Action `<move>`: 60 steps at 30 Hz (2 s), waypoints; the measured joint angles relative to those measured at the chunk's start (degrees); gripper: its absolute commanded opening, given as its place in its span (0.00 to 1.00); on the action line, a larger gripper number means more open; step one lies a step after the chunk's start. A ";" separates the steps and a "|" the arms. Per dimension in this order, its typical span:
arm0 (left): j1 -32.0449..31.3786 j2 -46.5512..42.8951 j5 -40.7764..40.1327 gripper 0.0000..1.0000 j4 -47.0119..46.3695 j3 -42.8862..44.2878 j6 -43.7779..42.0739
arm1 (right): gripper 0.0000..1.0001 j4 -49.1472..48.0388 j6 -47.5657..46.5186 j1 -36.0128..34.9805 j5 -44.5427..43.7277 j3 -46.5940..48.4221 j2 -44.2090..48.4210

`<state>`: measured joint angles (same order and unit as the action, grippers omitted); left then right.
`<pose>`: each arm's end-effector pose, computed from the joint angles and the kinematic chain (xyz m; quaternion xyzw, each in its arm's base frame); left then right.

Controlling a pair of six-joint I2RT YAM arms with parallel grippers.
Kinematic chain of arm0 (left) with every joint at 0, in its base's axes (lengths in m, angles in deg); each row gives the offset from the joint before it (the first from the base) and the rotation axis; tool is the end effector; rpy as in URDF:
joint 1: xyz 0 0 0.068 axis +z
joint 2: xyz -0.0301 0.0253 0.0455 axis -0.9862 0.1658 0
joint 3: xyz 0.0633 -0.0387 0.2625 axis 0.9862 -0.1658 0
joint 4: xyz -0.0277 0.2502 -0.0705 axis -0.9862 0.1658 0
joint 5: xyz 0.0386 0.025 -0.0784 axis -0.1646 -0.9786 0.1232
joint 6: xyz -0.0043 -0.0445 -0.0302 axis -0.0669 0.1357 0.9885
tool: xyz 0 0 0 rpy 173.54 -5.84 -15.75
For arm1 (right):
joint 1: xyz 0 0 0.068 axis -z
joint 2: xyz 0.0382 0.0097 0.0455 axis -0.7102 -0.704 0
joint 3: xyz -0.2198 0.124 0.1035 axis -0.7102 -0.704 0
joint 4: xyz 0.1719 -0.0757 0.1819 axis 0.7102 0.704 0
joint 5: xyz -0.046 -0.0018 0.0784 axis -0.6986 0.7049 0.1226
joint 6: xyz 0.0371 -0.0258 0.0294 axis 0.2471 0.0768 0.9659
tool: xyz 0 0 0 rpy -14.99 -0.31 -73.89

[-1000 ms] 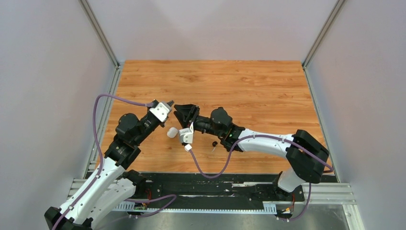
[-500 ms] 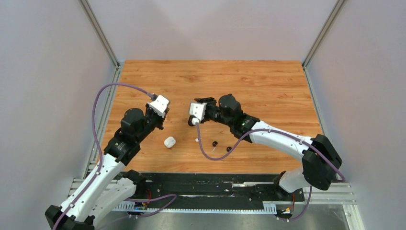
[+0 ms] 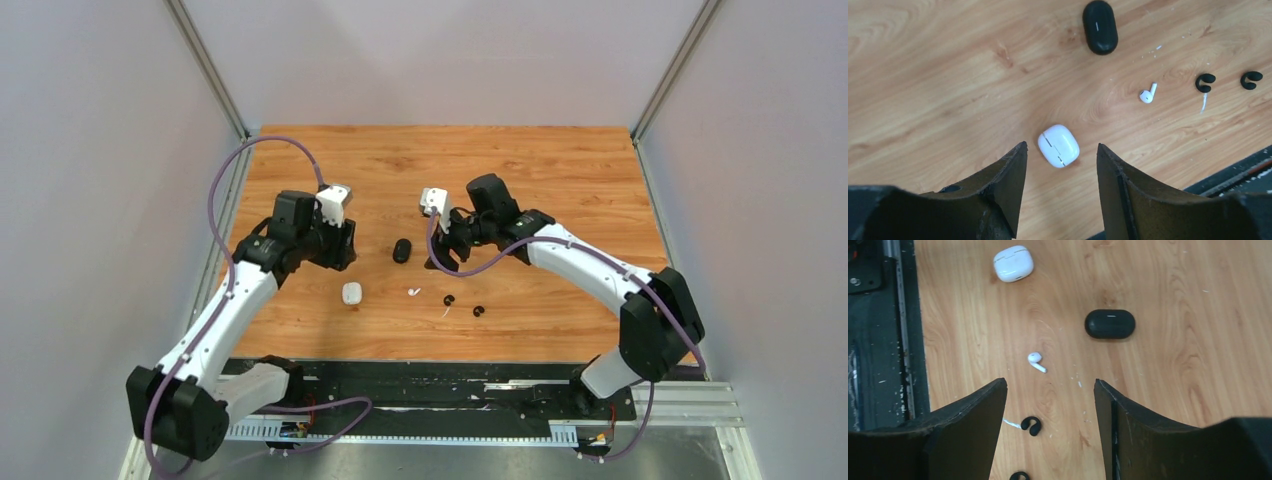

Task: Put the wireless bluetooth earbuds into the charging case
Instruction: Pick up the charging case at the center of the board.

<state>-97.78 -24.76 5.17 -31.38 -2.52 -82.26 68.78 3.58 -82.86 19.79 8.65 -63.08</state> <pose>0.2031 -0.0701 0.2916 0.1657 0.9005 -0.1433 0.3756 0.2505 0.2175 0.2734 -0.5596 0.6765 0.2978 0.3748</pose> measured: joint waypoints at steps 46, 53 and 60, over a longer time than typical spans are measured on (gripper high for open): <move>21.70 1.60 2.34 0.64 16.37 9.86 8.00 | 1.00 -0.59 0.50 -22.29 -8.98 31.80 -42.12; 21.53 0.87 2.71 0.64 16.50 9.86 9.22 | 0.79 -0.39 10.38 -22.75 -13.35 31.04 -42.07; 21.92 0.52 1.20 0.64 17.35 9.90 9.94 | 0.78 -1.70 20.52 -23.12 -18.53 31.04 -42.07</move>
<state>-75.85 -24.24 6.37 -14.02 7.38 -72.32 67.07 24.11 -105.98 1.25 39.69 -105.15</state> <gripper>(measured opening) 0.637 0.772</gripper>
